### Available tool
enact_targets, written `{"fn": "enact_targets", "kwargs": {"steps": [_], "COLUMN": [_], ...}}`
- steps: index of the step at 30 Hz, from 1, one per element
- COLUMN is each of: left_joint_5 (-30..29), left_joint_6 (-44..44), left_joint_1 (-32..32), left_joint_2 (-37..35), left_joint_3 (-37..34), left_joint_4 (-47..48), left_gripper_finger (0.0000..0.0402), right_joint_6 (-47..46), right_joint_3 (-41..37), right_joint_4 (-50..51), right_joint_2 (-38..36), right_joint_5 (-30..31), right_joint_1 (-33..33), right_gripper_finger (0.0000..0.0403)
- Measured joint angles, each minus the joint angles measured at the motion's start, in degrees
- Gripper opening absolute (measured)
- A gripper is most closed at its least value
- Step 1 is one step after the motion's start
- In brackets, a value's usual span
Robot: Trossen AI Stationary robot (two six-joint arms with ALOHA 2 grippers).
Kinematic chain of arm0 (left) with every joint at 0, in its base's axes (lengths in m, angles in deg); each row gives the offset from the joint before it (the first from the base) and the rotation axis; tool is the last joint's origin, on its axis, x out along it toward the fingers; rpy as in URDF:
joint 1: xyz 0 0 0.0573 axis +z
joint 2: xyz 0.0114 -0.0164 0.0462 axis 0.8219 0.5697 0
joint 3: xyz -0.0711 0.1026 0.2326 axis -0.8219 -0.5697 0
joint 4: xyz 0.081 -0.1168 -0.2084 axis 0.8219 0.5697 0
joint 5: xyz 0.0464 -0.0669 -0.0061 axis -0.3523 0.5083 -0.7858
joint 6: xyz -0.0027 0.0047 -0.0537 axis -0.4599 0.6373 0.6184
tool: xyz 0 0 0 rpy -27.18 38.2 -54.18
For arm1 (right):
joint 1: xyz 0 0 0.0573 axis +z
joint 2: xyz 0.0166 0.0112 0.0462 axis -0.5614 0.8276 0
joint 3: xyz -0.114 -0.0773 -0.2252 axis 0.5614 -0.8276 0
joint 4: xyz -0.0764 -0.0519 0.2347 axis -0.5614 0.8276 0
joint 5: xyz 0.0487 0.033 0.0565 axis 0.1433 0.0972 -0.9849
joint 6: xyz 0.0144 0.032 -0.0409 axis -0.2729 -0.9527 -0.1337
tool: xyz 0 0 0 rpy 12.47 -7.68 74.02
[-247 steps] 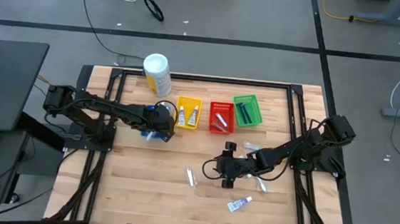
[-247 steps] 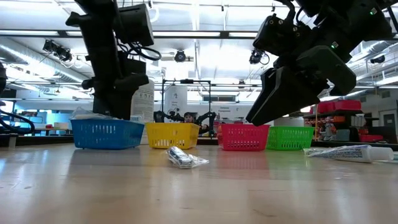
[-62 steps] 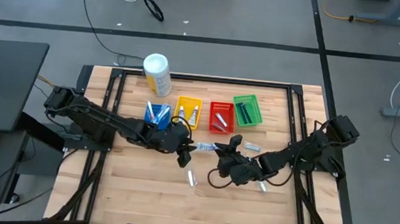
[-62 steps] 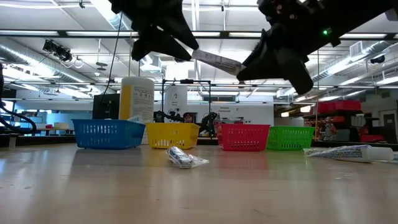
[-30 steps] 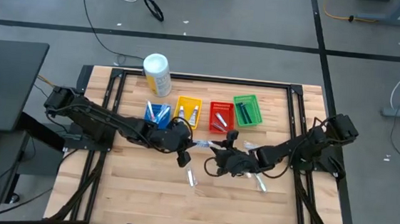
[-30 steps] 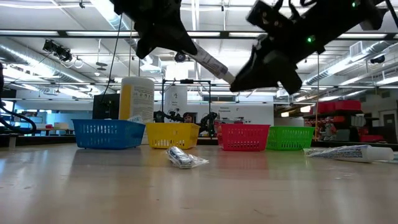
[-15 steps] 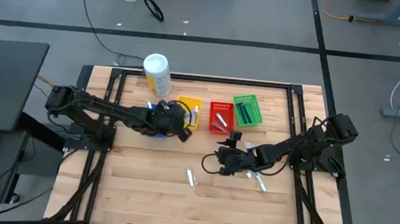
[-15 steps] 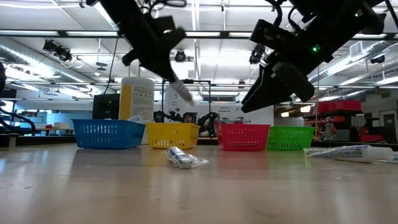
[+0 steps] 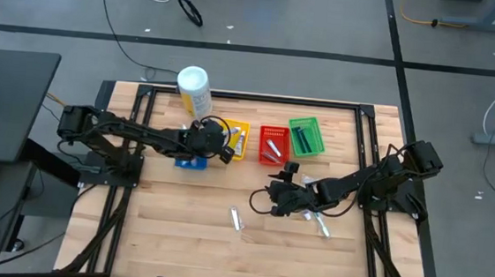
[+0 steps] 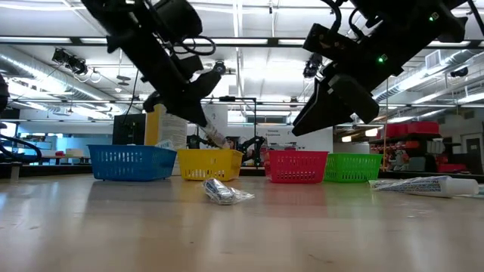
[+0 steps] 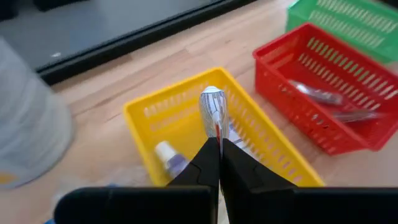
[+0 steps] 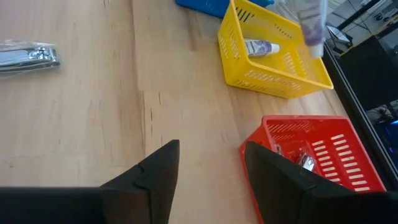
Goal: Pick & Place Travel size toiletries
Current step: Put the white toothpaste into the yellow bin, then put the silver nail cutter into the red bin
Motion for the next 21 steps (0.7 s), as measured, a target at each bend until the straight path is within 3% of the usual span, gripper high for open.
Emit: {"fn": "enact_targets", "kwargs": {"steps": [5,12,16,21], "left_joint_5": [6.25,3.07,5.7,6.06], "left_joint_6": [-1.19,-0.45,-3.95,-5.89], "left_joint_1": [2.11,2.64,2.06,0.52], "left_joint_2": [2.3,7.52,7.41,6.06], "left_joint_3": [-3.43,-2.34,-0.91,1.93], "left_joint_4": [-4.53,-5.65,-5.48,-4.77], "left_gripper_finger": [0.0019,0.0062,0.0089,0.0124], "right_joint_6": [0.19,0.26,0.24,-0.33], "right_joint_3": [-0.02,-0.07,-0.07,-0.07], "right_joint_4": [-0.1,-0.68,-1.32,-1.29], "right_joint_2": [0.0,0.02,0.02,0.02], "right_joint_5": [-0.01,-3.18,-7.11,-7.56], "right_joint_1": [0.0,-1.03,-1.73,-1.84], "right_gripper_finger": [0.0192,0.0192,0.0192,0.0192]}}
